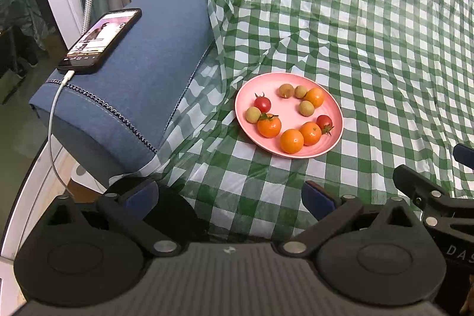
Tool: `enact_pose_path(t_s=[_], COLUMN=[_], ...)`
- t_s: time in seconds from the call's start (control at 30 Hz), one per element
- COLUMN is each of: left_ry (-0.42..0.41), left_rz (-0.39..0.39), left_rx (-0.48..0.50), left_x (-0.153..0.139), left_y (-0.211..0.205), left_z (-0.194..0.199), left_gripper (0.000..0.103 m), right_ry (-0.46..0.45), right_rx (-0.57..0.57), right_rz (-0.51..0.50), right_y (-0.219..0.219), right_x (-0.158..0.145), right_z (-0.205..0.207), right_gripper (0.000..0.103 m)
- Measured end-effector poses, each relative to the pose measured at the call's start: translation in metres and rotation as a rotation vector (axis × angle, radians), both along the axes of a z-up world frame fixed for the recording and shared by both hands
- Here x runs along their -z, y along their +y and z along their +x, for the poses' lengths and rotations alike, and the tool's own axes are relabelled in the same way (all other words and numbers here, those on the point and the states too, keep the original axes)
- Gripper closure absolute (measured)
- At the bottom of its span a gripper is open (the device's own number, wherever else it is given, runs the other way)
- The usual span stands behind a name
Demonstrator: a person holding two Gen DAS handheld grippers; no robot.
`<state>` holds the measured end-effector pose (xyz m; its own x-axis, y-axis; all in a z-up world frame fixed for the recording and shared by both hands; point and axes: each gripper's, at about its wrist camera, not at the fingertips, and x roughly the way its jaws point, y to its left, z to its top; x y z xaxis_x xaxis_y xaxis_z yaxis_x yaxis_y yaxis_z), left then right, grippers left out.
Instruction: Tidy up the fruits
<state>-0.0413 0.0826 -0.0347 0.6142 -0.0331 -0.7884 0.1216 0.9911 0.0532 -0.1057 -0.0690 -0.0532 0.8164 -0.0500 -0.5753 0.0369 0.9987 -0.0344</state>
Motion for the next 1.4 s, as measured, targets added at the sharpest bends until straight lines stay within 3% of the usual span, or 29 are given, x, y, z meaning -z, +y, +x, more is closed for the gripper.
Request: enact_pose_path(t_s=[0.27,0.77,1.4], left_ry=[-0.006,-0.030,-0.045], left_rz=[0.013,0.107,0.119], left_rx=[0.012,0.018,0.021], left_x=[-0.001,-0.002,-0.005], left_y=[-0.002,-0.012,-0.013], left_z=[-0.004,-0.004,-0.006], left_gripper=[0.000,0.000,0.000], right_ry=[-0.013,-0.013,-0.019], right_rx=[0.012,0.021,0.030], right_rz=[0.002,0.009,0.009], right_y=[0.001,-0.001,0.004], right_x=[-0.003,-0.002,-0.005], right_z=[-0.007,-0.009,-0.010], right_gripper=[0.006,0.006,0.001])
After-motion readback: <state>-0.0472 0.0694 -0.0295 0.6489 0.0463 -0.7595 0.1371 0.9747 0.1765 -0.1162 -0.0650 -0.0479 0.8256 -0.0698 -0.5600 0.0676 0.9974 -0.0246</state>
